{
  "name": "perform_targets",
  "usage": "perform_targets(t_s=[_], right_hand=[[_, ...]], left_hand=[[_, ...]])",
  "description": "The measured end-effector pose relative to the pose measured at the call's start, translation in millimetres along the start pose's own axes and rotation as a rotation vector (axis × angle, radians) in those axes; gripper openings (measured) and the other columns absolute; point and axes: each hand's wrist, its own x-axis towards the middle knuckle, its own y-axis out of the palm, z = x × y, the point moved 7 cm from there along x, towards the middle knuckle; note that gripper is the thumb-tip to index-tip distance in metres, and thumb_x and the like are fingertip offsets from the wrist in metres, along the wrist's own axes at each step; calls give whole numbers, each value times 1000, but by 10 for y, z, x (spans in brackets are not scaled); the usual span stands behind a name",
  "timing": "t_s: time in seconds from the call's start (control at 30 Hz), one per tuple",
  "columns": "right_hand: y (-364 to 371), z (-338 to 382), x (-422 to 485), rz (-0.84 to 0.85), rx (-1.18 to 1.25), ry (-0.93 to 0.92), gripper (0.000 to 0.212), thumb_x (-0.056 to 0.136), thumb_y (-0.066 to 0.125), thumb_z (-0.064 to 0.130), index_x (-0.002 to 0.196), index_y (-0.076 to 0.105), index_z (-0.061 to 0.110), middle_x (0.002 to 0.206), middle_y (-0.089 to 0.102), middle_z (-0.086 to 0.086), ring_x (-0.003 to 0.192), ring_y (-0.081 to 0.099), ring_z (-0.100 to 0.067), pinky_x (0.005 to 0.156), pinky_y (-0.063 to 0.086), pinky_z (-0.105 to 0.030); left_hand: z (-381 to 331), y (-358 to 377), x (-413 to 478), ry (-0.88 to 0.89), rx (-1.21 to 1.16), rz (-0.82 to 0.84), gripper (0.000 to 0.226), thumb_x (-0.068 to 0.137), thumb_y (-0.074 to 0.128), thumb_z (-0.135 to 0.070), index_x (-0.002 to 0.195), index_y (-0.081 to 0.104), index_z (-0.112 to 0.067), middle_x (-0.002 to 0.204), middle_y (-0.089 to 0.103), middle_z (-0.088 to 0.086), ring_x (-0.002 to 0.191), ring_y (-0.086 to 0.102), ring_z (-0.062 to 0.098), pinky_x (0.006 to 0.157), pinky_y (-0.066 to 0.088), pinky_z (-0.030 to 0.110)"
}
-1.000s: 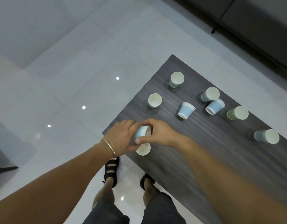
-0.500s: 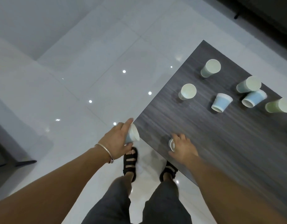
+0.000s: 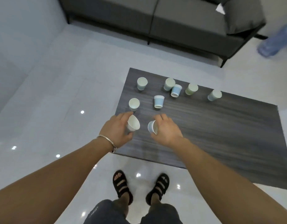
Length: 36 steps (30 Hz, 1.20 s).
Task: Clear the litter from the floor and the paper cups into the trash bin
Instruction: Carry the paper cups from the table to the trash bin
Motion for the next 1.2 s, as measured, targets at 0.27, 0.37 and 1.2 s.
perform_targets(t_s=[0.27,0.37,1.2], right_hand=[[-548,-1247,-1858,-207,145,352,75,82,66,36,147,31,26,135,37,-5,120,44,-30,94,44,-41],[-596,-1685,-2821,-309,195,494,75,82,66,36,147,30,26,134,39,-5,120,46,-29,94,45,-41],[1168,-3111,-9395,-675,522,1489,78,82,65,39,148,28,26,141,39,-2,122,46,-26,89,46,-34]], left_hand=[[-1947,281,-1,379,-55,154,82,72,70,-25,144,30,-22,138,43,5,119,48,29,97,41,37],[-2871,534,-336,525,-42,201,86,72,69,-22,147,26,-24,133,40,7,114,51,29,90,45,35],[-7835,2903,-4723,1504,142,539,83,70,65,-39,143,29,-25,131,41,1,110,49,24,87,48,35]])
